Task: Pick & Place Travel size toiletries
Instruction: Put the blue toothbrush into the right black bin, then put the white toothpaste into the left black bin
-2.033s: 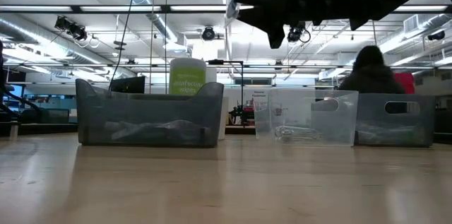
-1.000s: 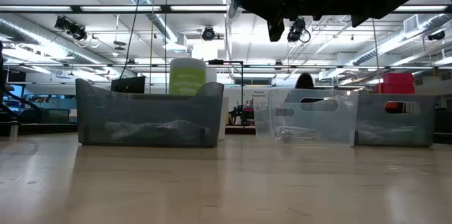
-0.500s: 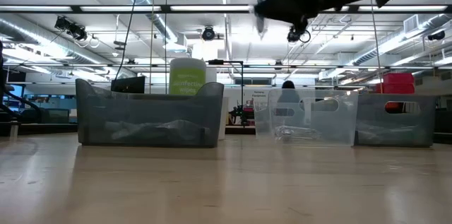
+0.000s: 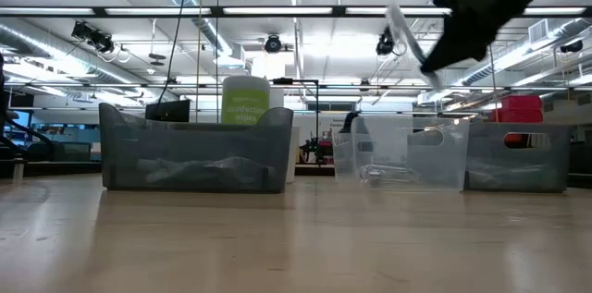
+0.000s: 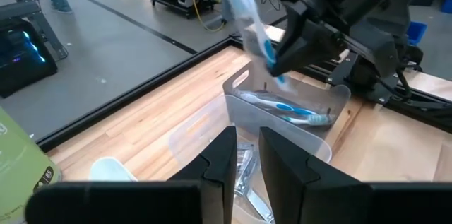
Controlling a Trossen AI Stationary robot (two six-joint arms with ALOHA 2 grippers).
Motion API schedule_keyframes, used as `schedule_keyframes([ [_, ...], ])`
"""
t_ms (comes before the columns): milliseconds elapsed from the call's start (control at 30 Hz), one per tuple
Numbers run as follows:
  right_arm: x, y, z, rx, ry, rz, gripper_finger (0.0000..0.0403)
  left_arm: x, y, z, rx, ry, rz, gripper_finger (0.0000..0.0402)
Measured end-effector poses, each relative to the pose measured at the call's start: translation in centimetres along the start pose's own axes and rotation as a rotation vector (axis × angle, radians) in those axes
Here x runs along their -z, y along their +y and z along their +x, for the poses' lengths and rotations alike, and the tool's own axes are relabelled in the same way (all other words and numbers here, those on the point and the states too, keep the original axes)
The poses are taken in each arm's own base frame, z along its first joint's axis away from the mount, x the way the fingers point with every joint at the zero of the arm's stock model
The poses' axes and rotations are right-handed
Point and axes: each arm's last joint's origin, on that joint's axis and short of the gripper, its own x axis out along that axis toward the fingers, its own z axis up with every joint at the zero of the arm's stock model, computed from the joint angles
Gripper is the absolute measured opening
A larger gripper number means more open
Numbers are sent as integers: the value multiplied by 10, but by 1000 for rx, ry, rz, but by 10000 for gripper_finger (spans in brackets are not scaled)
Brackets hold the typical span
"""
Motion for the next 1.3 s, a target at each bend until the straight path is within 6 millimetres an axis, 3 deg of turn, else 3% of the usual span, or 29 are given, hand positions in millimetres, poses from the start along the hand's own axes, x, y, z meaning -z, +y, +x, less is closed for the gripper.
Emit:
schedule_keyframes([
  [333, 37, -16, -12, 95, 404, 237, 48, 0, 0, 0, 4, -1, -21, 71],
  [800, 40, -17, -5, 129, 453, 122, 63, 0, -1, 0, 40, 21, -30, 71],
  [1000, 25, -9, 1, 44, 296, 146, 65, 0, -1, 0, 40, 21, -25, 71],
  [1300, -28, 9, 2, -165, -242, 42, 66, 0, -1, 0, 39, 21, -23, 71],
])
